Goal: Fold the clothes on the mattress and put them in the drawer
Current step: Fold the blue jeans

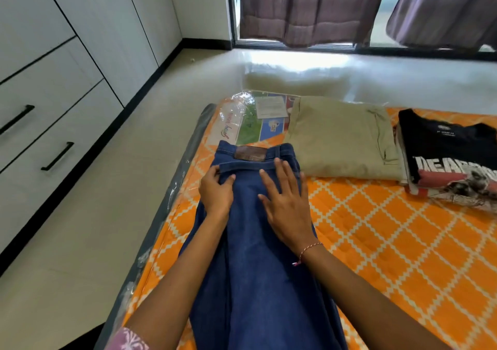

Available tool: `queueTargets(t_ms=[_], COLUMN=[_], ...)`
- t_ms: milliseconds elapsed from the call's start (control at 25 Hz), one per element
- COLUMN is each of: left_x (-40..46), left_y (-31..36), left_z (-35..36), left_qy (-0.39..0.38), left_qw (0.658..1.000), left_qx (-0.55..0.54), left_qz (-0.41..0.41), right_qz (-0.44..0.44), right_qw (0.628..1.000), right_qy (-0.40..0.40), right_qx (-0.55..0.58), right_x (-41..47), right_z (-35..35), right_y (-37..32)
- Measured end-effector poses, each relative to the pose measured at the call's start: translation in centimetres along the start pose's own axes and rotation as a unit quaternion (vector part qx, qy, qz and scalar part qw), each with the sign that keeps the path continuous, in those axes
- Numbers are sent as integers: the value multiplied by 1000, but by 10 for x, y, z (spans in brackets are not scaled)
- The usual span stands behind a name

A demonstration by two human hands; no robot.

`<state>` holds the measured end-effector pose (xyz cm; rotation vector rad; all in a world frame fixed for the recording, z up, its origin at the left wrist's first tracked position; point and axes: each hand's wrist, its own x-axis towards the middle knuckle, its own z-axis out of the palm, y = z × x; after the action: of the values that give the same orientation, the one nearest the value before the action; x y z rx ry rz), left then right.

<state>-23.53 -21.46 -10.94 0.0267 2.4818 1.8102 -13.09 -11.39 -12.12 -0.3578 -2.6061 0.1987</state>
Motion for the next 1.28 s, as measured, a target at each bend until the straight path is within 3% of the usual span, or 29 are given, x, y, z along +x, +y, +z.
queueTargets(t_ms=[80, 200, 280, 400, 440, 520, 600, 680, 840, 920, 1000, 1080, 1160, 1280], left_x=[8, 26, 31, 19, 7, -42, -108, -154, -158, -170, -197, -228, -244, -253], left_y=[4, 4, -2, 8, 12, 5, -27, -62, -73, -67, -73, -87, -94, -93], left_z=[6, 11, 9, 9, 13, 20, 14, -11, -33, -33, -41, -59, -74, -86], left_qy=[-6, -45, -57, -29, -13, -10, -62, -121, -129, -122, -174, -275, -283, -318], left_qw=[997, 985, 995, 993, 981, 927, 872, 836, 830, 811, 772, 745, 743, 705], left_qx=[-61, -114, -25, 112, 188, 361, 464, 520, 535, 551, 555, 542, 543, 555], left_qz=[-38, -123, -83, 13, 38, 105, 142, 126, 94, 155, 257, 274, 269, 305], right_qz=[-35, 42, 71, 61, 49, 45, 70, 101, 191, 159, 80, 19, 10, -78], right_qw=[999, 983, 965, 957, 958, 966, 973, 969, 945, 953, 964, 960, 955, 935], right_qy=[-18, -176, -253, -282, -282, -255, -218, -219, -263, -253, -249, -271, -292, -342], right_qx=[-25, -17, -13, -11, -13, -23, -36, -49, -47, -47, -48, -64, -59, -61], right_x=[-2, 5, 4, 8, 10, -2, -41, -93, -115, -120, -153, -199, -220, -229], right_z=[9, 25, 38, 39, 34, 27, 18, 4, -8, -18, -39, -57, -67, -81], right_y=[-17, -23, -13, -1, 2, 4, -1, -7, -1, -3, -10, -11, -6, -4])
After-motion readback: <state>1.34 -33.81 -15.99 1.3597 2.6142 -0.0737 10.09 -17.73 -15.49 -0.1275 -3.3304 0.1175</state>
